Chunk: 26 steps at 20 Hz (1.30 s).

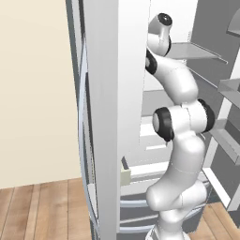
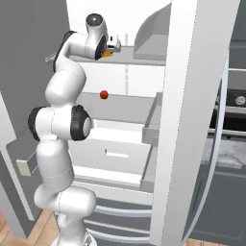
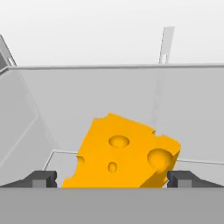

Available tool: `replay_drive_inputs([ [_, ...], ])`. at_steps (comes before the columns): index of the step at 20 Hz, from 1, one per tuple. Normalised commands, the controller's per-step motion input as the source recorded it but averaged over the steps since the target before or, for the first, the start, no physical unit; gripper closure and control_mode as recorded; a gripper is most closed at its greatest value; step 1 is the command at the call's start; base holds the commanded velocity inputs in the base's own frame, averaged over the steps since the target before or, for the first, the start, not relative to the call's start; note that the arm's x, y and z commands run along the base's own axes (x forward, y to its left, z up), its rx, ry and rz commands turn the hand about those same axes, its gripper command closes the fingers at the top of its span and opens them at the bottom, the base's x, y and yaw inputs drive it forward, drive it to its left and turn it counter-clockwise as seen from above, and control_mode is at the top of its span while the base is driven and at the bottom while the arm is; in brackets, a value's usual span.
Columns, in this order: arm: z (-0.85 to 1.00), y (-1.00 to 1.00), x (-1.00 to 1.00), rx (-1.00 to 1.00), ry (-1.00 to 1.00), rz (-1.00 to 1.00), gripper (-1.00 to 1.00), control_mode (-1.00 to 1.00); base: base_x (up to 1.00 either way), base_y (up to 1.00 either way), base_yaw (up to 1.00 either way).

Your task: Pick the cheese from the fridge and the cheese grater from the cabinet and place them next to the salad bowl.

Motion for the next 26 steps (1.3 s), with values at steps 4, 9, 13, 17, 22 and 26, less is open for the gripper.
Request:
replay_drive_inputs([
  [4, 0.00, 0.00, 0.19, 0.00, 0.00, -0.02, -1.00, -1.00, 0.00, 0.00, 0.00],
  [9, -0.08, 0.00, 0.09, 0.00, 0.02, -0.01, 1.00, -1.00, 0.00, 0.00, 0.00],
  [13, -0.12, -0.04, 0.01, 0.01, 0.05, -0.02, 1.00, -1.00, 0.00, 0.00, 0.00],
  [17, -0.16, -0.06, 0.00, 0.03, 0.01, -0.01, 1.00, -1.00, 0.00, 0.00, 0.00],
  [22, -0.12, -0.02, -0.24, 0.03, 0.00, 0.00, 1.00, -1.00, 0.00, 0.00, 0.00],
  [26, -0.13, -0.01, -0.54, 0.02, 0.00, 0.00, 1.00, -1.00, 0.00, 0.00, 0.00],
])
